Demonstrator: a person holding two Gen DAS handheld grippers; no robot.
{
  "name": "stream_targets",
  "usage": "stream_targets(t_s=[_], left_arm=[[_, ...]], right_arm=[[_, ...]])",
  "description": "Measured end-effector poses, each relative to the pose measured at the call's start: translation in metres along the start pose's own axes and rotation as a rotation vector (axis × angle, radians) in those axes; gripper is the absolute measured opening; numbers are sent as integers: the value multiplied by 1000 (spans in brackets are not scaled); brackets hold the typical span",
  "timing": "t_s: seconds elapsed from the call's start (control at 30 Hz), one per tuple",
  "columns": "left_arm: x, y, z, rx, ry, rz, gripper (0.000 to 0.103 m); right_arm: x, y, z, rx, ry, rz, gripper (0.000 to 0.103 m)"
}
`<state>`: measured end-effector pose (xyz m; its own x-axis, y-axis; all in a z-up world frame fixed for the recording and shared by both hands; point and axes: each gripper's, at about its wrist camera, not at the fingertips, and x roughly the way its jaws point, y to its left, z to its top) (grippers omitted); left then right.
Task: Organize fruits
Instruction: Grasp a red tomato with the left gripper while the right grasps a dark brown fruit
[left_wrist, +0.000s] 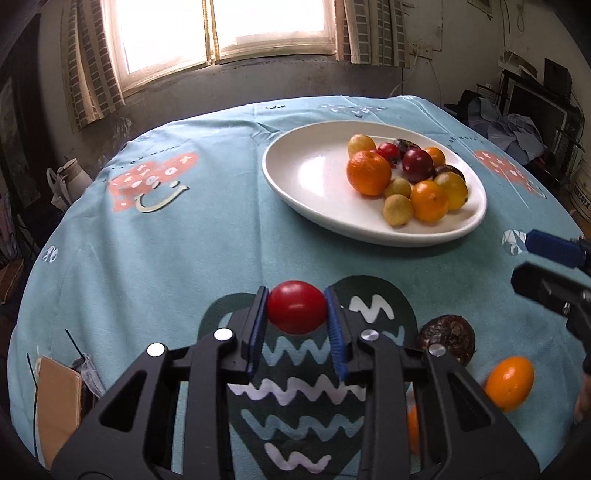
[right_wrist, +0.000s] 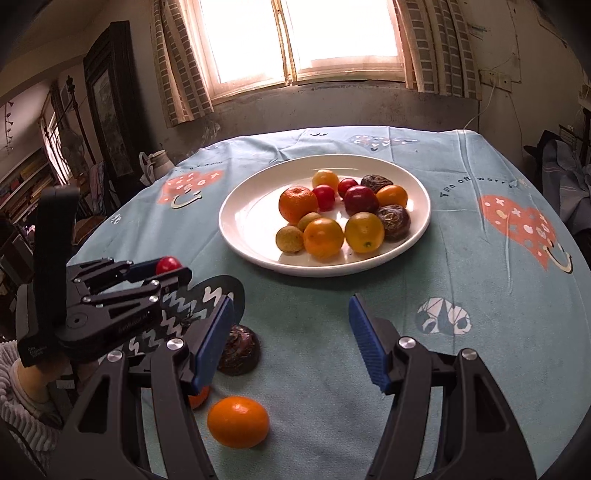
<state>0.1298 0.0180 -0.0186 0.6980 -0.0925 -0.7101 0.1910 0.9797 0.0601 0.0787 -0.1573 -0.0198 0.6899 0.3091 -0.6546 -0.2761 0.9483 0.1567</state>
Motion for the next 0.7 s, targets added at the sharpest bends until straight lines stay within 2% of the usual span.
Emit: stream_targets(t_s=[0.1, 0.3, 0.4, 0.47, 0.6, 0.7], left_arm=[[0, 10, 2, -36, 2, 6, 31], [-1, 11, 3, -33, 3, -8, 31], [-1, 10, 3, -33, 6, -14, 31], [-1, 9, 3, -31, 7, -17, 31], [1, 7, 2, -21, 16, -23, 31], [4, 3, 1, -6, 31, -28, 31]], right_arm=[[12, 21, -5, -58, 53, 30, 65], [31, 41, -13, -132, 131, 1, 62], [40, 35, -14, -110, 164, -6, 59], [39, 34, -15, -97, 176, 35, 57], [41, 41, -15, -130, 180, 36, 54], [54, 26, -10, -43, 226, 114, 46]])
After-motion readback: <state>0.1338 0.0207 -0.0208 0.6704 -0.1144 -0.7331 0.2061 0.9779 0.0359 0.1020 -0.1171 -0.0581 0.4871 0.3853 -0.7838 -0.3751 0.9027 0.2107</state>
